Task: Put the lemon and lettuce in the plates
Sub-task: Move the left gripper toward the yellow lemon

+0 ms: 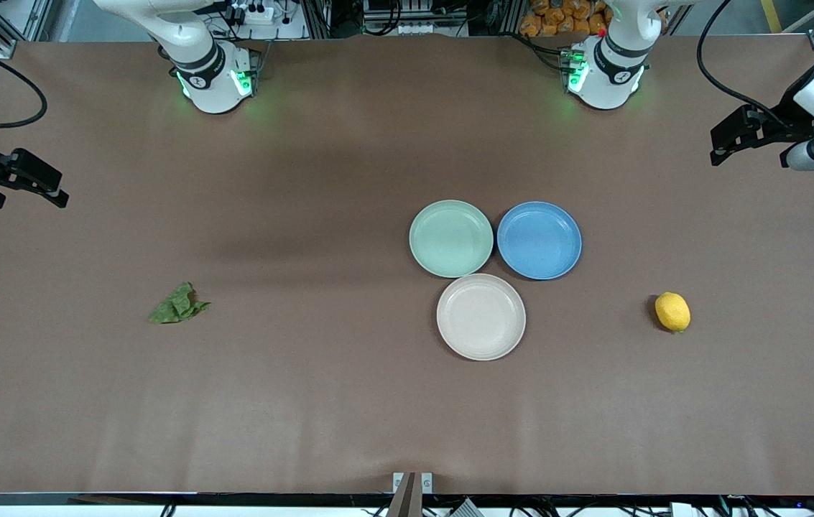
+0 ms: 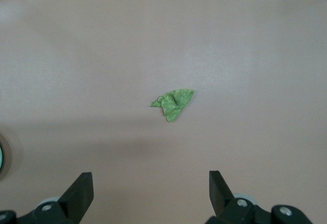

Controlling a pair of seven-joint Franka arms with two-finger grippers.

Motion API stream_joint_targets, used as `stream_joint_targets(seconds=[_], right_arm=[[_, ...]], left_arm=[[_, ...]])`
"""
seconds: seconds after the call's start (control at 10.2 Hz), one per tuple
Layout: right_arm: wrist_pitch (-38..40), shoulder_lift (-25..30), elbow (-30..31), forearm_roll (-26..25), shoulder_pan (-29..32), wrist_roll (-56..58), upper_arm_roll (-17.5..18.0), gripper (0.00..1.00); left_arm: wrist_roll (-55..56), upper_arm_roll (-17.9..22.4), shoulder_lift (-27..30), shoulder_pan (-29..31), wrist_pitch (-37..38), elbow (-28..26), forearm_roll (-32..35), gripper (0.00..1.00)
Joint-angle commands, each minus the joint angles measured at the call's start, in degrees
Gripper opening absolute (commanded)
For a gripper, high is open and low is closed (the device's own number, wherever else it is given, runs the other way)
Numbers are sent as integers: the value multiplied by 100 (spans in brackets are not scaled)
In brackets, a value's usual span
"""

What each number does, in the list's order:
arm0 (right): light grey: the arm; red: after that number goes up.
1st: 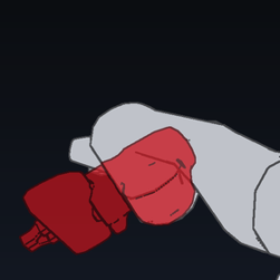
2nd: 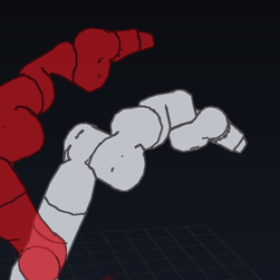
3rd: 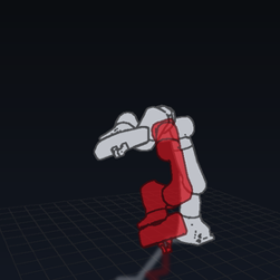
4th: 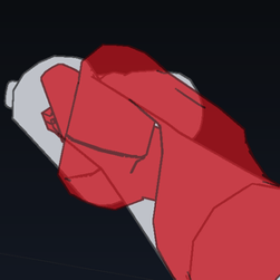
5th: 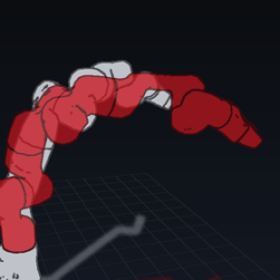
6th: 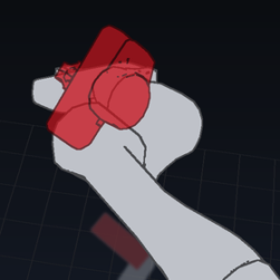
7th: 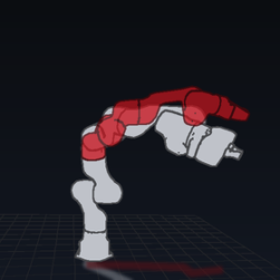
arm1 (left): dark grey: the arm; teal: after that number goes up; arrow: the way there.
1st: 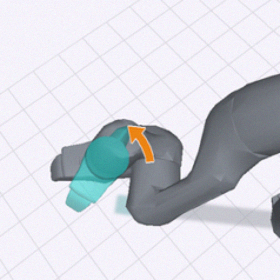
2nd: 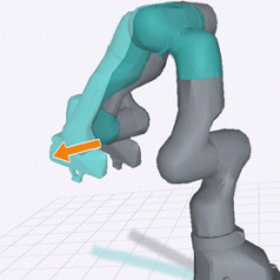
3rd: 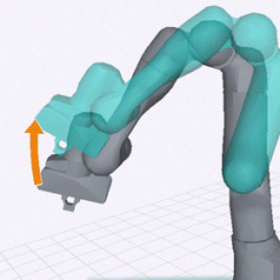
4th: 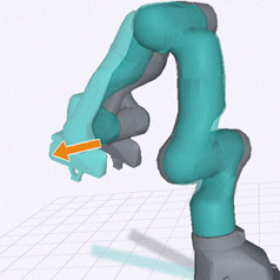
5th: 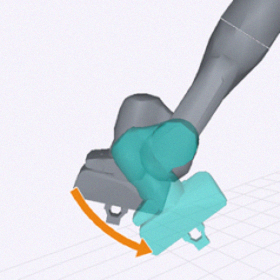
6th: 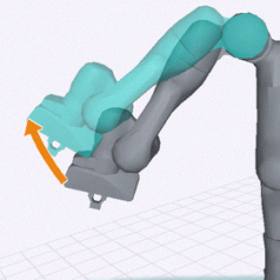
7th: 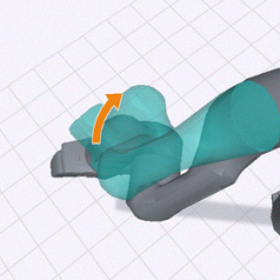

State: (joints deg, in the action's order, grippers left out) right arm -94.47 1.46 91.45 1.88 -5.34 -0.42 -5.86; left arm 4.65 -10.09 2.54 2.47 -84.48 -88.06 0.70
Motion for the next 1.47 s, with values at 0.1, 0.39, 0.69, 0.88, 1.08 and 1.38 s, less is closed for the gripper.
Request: stream_joint_targets(seconds=[0.1, 0.39, 0.69, 0.88, 1.08, 1.38], right_arm=[[69, 153, 110, 6, -11, 297, -30, 100], [297, 126, 109, 6, 6, 279, -30, 100], [342, 135, 74, 6, 6, 323, -47, 53], [342, 135, 65, 6, 6, 323, -47, 21], [359, 135, 65, 6, 6, 323, -47, 4], [368, 118, 74, 6, 6, 296, -56, 87]], left_arm=[[-34, -2, -87, -1, 142, 175, -43, 100], [-25, 7, -201, -10, 134, 184, -17, 100], [-25, 60, -438, 52, 125, 175, 45, 100], [-8, 121, -675, 61, -32, 166, 71, 100], [-16, 148, -912, 139, -427, 105, 237, 100], [-113, 148, -1675, 367, -937, 113, 500, 100]])
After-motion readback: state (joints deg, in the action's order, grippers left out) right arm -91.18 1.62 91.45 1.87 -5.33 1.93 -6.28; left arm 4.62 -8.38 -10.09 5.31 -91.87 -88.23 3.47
